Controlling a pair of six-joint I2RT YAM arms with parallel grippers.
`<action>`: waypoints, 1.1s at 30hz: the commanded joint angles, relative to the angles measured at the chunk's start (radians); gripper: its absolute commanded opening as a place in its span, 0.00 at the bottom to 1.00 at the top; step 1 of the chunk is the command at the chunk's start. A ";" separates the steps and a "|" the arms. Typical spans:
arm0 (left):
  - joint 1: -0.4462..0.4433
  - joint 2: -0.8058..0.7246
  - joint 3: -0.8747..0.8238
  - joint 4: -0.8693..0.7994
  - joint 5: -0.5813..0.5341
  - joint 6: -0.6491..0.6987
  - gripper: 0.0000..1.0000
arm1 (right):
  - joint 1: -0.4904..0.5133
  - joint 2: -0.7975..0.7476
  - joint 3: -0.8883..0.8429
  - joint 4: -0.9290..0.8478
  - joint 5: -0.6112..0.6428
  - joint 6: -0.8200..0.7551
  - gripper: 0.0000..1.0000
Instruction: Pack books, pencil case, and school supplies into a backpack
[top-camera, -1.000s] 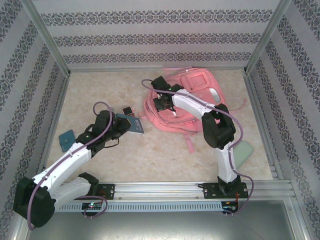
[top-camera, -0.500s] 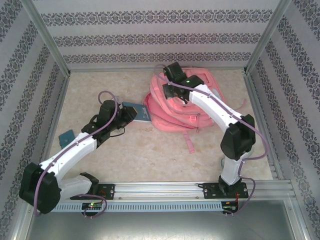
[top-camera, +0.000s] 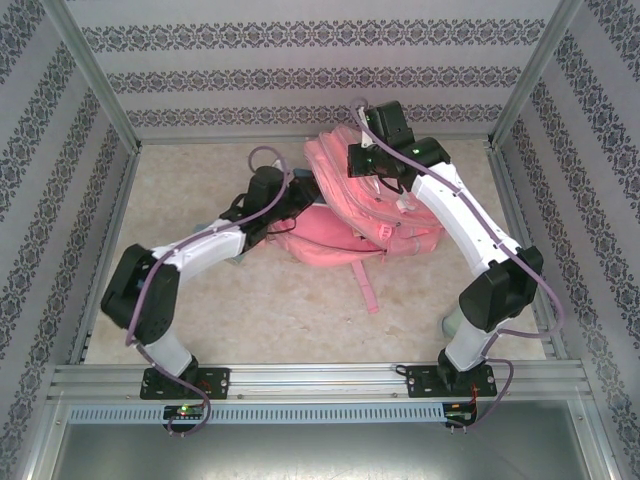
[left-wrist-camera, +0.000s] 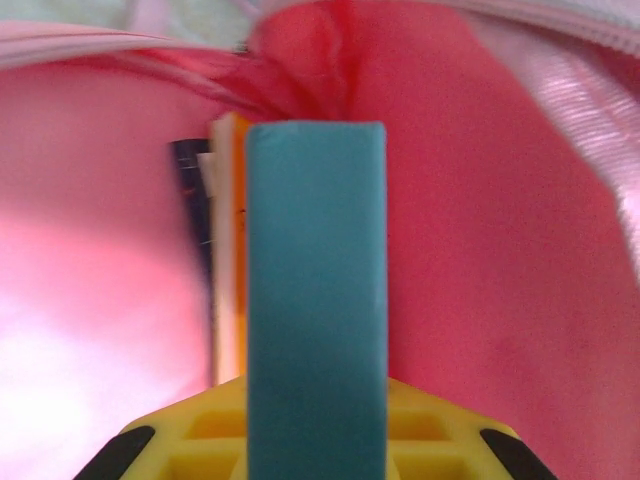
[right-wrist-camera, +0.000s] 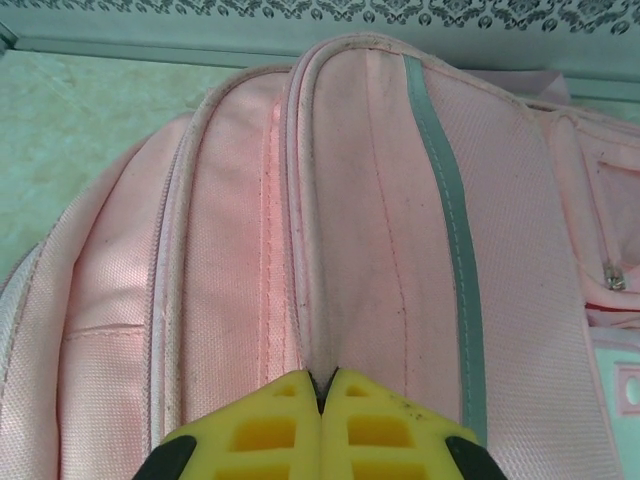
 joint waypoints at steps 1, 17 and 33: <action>-0.043 0.099 0.096 0.136 0.009 -0.037 0.01 | -0.007 -0.070 0.072 0.091 -0.066 0.047 0.00; -0.171 0.514 0.476 -0.032 -0.056 -0.082 0.00 | -0.042 -0.070 0.078 0.112 -0.126 0.092 0.00; -0.195 0.464 0.683 -0.614 -0.240 0.115 0.85 | -0.064 -0.086 0.024 0.119 -0.116 0.099 0.00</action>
